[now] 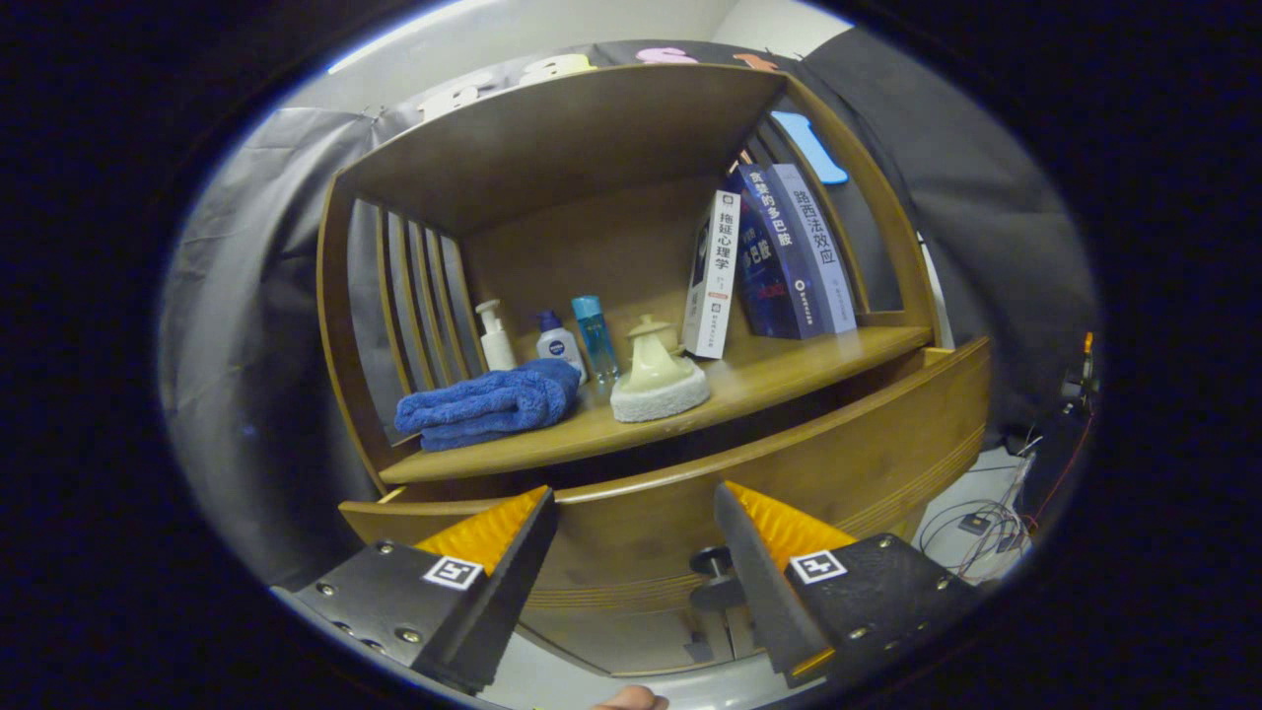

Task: Pull open the drawer, take out the items inside it, and place them on the countertop above the cabinet.

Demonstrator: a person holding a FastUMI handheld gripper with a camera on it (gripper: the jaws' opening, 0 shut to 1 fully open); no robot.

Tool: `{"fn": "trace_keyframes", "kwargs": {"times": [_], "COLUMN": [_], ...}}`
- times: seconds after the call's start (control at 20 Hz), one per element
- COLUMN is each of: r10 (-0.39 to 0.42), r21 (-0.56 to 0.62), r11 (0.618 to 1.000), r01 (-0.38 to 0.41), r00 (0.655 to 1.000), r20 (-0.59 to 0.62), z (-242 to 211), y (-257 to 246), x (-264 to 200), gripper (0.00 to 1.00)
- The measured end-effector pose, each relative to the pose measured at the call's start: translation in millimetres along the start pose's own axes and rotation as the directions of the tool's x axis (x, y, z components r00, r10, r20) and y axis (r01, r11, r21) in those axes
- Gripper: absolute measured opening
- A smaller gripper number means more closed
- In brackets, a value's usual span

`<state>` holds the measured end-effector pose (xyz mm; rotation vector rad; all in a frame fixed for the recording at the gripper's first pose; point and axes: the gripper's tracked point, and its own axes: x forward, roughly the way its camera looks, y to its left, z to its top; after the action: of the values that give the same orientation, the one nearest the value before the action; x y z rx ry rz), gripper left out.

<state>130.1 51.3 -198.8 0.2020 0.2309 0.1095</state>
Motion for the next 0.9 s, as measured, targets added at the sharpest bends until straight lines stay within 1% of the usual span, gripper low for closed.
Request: {"fn": "trace_keyframes", "kwargs": {"times": [0.9], "r10": [0.001], "r21": [0.013], "r11": [1.000], "r01": [-0.001], "r00": [1.000], "r20": [-0.019], "z": [7], "y": [0], "x": [29], "gripper": [0.97]}}
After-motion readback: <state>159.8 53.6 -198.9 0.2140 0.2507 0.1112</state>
